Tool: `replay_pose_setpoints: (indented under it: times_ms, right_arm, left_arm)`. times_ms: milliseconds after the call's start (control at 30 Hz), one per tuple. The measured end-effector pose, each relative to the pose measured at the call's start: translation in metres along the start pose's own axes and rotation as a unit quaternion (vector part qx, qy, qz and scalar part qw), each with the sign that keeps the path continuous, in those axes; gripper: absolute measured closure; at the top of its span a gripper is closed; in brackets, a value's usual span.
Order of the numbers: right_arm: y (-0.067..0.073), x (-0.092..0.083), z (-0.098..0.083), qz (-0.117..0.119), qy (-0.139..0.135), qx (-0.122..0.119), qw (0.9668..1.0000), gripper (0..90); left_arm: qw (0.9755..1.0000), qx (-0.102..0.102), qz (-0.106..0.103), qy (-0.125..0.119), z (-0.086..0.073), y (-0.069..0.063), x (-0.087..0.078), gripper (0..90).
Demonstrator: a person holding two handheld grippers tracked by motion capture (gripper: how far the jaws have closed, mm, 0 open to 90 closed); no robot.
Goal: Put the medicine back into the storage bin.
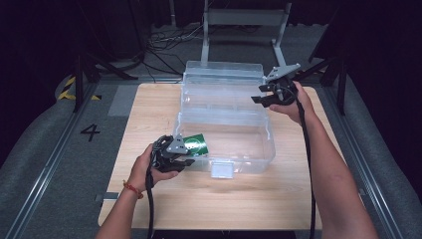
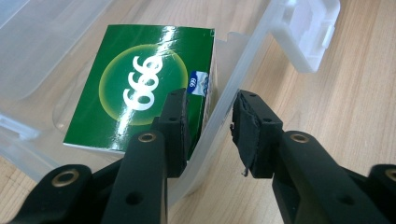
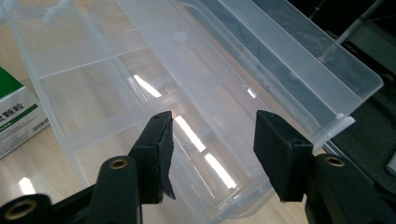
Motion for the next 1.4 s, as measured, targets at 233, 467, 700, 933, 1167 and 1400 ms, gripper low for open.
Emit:
replay_pose_setpoints:
  times_ms: [233,467,700,933,1167,1400]
  right_arm:
    - [-0.003,0.014,0.003,0.007,0.021,-0.001,0.9998,51.6]
    - [-0.007,0.027,0.000,0.010,0.045,0.000,0.9990,57.4]
    - [-0.009,0.034,0.000,0.009,0.062,0.000,0.9980,65.3]
    - [-0.008,0.041,0.004,0.029,0.086,-0.034,0.9953,69.2]
    - [-0.006,0.043,0.006,0.039,0.092,-0.069,0.9926,73.2]
    - [-0.003,0.044,0.009,0.042,0.099,-0.083,0.9907,75.9]
  left_arm:
    - [1.0000,0.001,-0.002,0.001,0.000,0.000,0.000,66.6]
    - [1.0000,-0.003,-0.007,0.000,-0.001,0.001,0.000,67.1]
    - [1.0000,-0.004,-0.006,-0.001,-0.001,0.001,0.000,66.9]
    - [1.0000,-0.006,-0.006,-0.006,-0.001,0.001,0.000,66.9]
    - [0.9999,-0.006,-0.010,-0.007,-0.002,0.001,0.000,67.1]
    - [0.9999,-0.006,-0.010,-0.005,-0.002,0.001,0.000,67.2]
Point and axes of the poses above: each handheld gripper's, and its own axes: x roughly forward along the jaws, z roughly out of its top, y roughly to its left, the point moved 4 cm from there along x, roughly forward along the jaws, and after that the axes turned 12 degrees about -y, right-handed, at the moved point
